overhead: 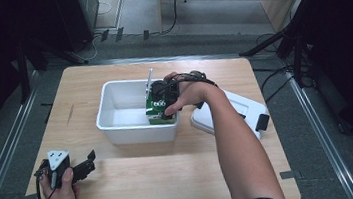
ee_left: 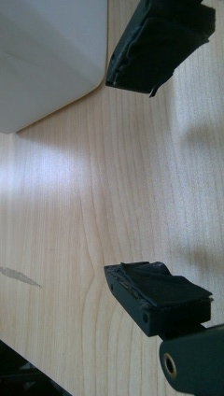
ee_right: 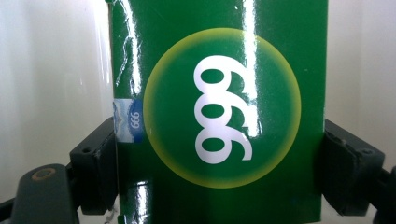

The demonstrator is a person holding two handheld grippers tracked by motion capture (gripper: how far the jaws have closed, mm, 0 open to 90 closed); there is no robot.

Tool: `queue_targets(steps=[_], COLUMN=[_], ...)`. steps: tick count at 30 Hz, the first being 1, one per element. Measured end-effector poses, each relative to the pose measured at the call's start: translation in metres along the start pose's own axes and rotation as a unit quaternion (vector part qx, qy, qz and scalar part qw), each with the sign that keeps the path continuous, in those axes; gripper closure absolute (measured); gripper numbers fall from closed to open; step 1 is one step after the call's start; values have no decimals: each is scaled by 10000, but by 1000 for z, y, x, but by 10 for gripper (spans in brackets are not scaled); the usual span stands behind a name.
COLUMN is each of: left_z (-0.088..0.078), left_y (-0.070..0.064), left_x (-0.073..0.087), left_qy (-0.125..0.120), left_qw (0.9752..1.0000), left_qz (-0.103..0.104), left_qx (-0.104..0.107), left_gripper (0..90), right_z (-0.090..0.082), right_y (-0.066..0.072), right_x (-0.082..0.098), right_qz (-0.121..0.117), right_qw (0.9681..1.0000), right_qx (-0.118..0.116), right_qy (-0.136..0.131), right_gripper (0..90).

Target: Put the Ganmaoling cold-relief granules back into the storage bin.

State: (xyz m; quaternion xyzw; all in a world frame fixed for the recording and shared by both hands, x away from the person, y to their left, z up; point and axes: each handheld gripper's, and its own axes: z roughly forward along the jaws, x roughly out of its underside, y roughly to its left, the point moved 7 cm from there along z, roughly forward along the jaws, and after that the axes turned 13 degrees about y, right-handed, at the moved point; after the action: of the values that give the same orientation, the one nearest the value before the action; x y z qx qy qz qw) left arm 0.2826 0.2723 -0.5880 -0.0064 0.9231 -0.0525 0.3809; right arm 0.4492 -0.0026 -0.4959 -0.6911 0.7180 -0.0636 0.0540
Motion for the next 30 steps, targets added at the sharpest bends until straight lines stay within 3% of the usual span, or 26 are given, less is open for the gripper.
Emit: queue_targets(steps=[1,3,5,7,8,16,20,30], left_z=[0,0,0,0,0,0,0,0], left_y=[0,0,0,0,0,0,0,0], left_x=[0,0,0,0,0,0,0,-1], left_qy=[4,6,13,8,5,4,0,-4], left_qw=[10000,10000,10000,10000,10000,10000,10000,10000], left_qz=[1,3,17,15,10,3,-3,-9], left_qx=[5,5,3,1,0,-4,-1,5], left_gripper=[97,97,97,97,97,97,97,97], right_z=[1,3,4,6,6,10,11,-1], right_y=[2,0,2,1,1,1,3,1], right_x=[1,0,1,1,2,2,5,9], right_qz=[90,-12,82,1,94,29,99,167], right_qw=[9999,10000,9999,10000,9998,9999,9997,9999], right_qx=[-36,-7,-35,-40,-53,-67,-64,-36], right_qy=[72,62,115,90,151,111,224,5], right_gripper=[149,148,147,146,146,145,138,142])
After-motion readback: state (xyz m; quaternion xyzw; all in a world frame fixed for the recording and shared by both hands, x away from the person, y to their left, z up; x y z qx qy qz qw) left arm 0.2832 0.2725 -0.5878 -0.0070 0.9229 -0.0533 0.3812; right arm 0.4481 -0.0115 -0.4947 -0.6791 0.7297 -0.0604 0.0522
